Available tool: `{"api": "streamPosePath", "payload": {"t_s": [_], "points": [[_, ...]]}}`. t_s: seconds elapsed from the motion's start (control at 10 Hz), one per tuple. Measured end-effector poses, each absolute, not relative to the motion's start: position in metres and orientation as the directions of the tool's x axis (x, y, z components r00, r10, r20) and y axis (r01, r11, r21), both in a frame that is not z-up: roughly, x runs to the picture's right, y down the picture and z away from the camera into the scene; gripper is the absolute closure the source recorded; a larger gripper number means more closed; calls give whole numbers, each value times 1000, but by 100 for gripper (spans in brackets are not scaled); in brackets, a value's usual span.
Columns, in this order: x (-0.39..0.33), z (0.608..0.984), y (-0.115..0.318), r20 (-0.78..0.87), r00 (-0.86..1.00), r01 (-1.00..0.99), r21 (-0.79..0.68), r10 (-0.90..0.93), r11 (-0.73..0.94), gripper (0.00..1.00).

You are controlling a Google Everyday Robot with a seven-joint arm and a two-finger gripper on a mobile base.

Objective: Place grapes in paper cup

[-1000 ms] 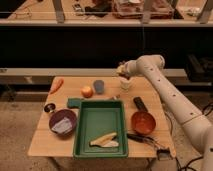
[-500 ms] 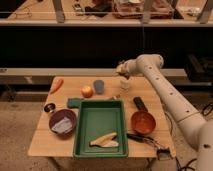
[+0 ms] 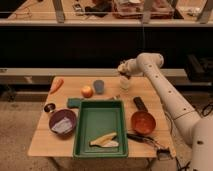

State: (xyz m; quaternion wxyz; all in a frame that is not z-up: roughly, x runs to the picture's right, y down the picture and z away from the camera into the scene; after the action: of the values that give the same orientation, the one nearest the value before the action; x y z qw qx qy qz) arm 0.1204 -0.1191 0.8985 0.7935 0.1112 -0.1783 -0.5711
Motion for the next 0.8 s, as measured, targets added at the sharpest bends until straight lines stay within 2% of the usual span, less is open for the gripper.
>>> {"api": "streamPosePath", "payload": {"t_s": [0.1, 0.4, 0.8], "points": [[123, 902, -119, 170, 295, 863, 375, -940, 339, 49], [130, 907, -118, 218, 330, 840, 376, -918, 391, 22], [128, 908, -114, 292, 351, 802, 396, -890, 447, 20]]}}
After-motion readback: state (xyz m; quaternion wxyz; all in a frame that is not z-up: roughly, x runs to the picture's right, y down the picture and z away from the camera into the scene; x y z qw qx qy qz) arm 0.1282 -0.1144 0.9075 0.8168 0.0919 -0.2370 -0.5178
